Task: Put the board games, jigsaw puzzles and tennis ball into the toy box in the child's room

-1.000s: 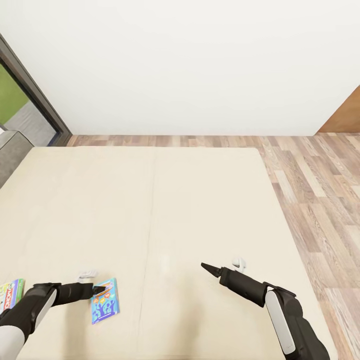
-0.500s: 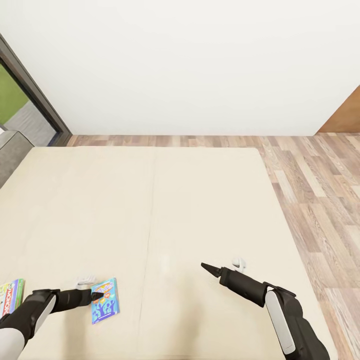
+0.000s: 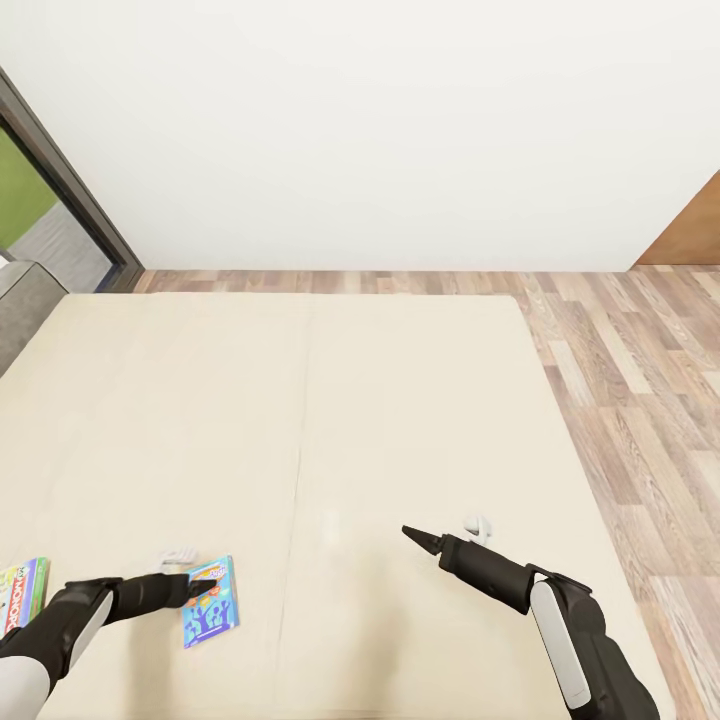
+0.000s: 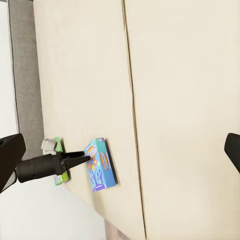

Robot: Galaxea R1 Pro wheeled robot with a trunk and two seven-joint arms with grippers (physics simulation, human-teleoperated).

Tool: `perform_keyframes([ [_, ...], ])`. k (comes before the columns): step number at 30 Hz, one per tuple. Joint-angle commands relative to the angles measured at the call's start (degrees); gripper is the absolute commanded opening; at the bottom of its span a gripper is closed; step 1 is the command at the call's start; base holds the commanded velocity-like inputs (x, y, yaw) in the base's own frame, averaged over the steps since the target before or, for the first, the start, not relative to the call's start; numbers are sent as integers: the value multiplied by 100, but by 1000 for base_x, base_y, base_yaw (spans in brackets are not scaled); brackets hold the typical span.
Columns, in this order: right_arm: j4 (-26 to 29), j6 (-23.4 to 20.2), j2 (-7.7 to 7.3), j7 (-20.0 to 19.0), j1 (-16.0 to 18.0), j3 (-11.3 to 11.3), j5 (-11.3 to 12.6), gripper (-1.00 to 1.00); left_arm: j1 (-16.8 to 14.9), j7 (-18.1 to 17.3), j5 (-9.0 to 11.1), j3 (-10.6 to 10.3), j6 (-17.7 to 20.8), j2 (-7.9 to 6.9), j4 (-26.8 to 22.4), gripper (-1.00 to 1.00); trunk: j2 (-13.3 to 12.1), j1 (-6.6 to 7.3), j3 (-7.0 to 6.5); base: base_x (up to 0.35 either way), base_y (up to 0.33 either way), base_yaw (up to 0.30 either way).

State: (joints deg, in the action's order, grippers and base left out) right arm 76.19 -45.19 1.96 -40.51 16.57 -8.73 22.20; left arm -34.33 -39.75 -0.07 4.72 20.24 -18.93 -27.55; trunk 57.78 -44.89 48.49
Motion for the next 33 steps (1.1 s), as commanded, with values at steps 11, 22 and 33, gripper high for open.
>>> perform_keyframes([
  [11,7,-18,6,-10,1,-15,-3,100,1,-126,-18,21,-23,3,2,100,3,0,3,0,0,0],
  [22,9,-16,6,-9,4,-15,3,100,2,-130,-15,20,-29,5,4,100,3,0,13,0,0,0],
  [33,3,-16,6,-9,4,-15,4,100,1,-130,-2,33,-25,11,5,100,3,0,59,0,0,0],
])
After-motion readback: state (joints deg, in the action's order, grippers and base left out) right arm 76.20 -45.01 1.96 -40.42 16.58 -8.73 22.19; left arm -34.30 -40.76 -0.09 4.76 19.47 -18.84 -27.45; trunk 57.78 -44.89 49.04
